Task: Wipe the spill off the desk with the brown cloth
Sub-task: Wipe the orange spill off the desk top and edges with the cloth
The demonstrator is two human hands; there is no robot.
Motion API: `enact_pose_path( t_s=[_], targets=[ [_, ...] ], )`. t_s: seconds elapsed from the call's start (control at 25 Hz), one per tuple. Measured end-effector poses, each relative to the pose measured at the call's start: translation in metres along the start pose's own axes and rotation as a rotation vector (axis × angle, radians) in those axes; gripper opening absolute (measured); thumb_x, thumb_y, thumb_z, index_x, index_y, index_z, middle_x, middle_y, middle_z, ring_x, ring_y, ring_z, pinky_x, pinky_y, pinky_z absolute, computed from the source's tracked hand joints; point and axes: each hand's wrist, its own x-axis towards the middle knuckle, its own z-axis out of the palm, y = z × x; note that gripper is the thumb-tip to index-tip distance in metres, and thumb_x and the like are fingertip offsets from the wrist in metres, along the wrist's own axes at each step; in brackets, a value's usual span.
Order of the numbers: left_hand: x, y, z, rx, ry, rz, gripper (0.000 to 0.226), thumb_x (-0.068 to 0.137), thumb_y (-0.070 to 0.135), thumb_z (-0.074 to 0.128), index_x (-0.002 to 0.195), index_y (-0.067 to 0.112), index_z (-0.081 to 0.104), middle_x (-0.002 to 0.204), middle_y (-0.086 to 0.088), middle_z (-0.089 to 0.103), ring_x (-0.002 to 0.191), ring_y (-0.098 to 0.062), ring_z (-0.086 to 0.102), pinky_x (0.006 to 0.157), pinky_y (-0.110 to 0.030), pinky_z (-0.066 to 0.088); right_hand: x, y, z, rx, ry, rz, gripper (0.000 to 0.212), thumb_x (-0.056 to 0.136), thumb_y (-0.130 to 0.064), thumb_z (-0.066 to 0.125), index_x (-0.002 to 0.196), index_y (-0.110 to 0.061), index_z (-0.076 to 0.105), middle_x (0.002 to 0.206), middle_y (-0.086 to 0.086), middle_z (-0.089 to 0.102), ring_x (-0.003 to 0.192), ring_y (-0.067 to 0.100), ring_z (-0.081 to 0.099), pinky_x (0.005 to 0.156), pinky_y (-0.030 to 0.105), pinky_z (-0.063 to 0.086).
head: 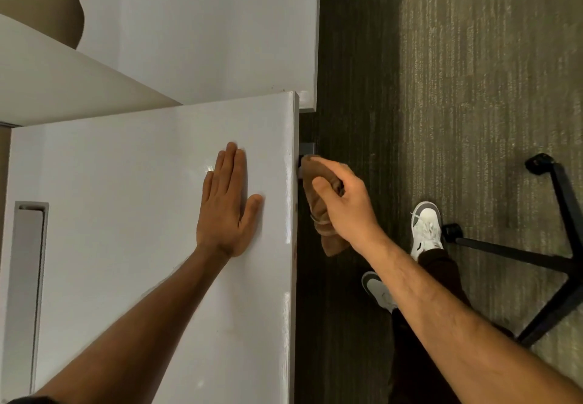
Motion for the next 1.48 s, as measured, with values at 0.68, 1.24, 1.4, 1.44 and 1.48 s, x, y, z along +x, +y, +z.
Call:
enact_pose_path(
  t_s=[0.68, 1.24, 1.4, 1.44, 1.48],
  targets=[
    [0.001, -0.004, 0.003, 0.017, 0.035, 0.01, 0.074, 0.106, 0.05, 0.028, 0.167, 0.019, 0.003, 0.176, 0.003, -0.004, 0.162, -0.017, -0.004, 0.129, -0.028, -0.009, -0.061, 0.051, 0.008, 0.047, 0.06, 0.161, 0.031, 0.103, -0.019, 0.058, 0.132, -0.032, 0.062, 0.126, -0.006, 0.064, 0.113, 0.01, 0.064, 0.084, 0.021, 0.057],
    [0.001, -0.005, 0.006, 0.011, 0.049, 0.014, 0.074, 0.106, 0.052, 0.027, 0.167, 0.018, 0.004, 0.176, 0.003, -0.003, 0.162, -0.016, -0.005, 0.13, -0.035, -0.005, -0.12, 0.026, 0.054, 0.025, 0.013, 0.051, 0.041, 0.107, -0.024, 0.05, 0.141, -0.044, 0.038, 0.143, -0.008, 0.045, 0.114, -0.018, 0.05, 0.084, 0.003, 0.047],
    [0.002, -0.006, 0.007, 0.009, 0.054, 0.021, 0.074, 0.106, 0.051, 0.027, 0.167, 0.018, 0.004, 0.176, 0.003, -0.003, 0.162, -0.017, -0.004, 0.13, -0.032, -0.007, -0.177, 0.056, 0.061, -0.095, -0.076, 0.131, 0.053, 0.104, -0.037, 0.053, 0.142, -0.058, 0.023, 0.156, -0.021, 0.028, 0.139, -0.002, 0.038, 0.114, 0.033, 0.044],
    [0.002, -0.006, 0.008, 0.01, 0.057, 0.024, 0.073, 0.106, 0.051, 0.027, 0.167, 0.018, 0.004, 0.176, 0.002, -0.003, 0.162, -0.017, -0.004, 0.13, -0.032, -0.007, -0.191, 0.064, 0.062, -0.127, -0.116, 0.147, 0.056, 0.103, -0.041, 0.052, 0.144, -0.059, 0.019, 0.159, -0.023, 0.022, 0.144, 0.0, 0.033, 0.119, 0.038, 0.039],
    [0.001, -0.006, 0.008, 0.01, 0.059, 0.024, 0.073, 0.106, 0.051, 0.027, 0.167, 0.018, 0.004, 0.176, 0.002, -0.003, 0.162, -0.017, -0.004, 0.13, -0.032, -0.007, -0.202, 0.07, 0.061, -0.158, -0.157, 0.155, 0.057, 0.102, -0.048, 0.051, 0.144, -0.061, 0.014, 0.161, -0.024, 0.015, 0.148, 0.0, 0.027, 0.122, 0.039, 0.034]
  ],
)
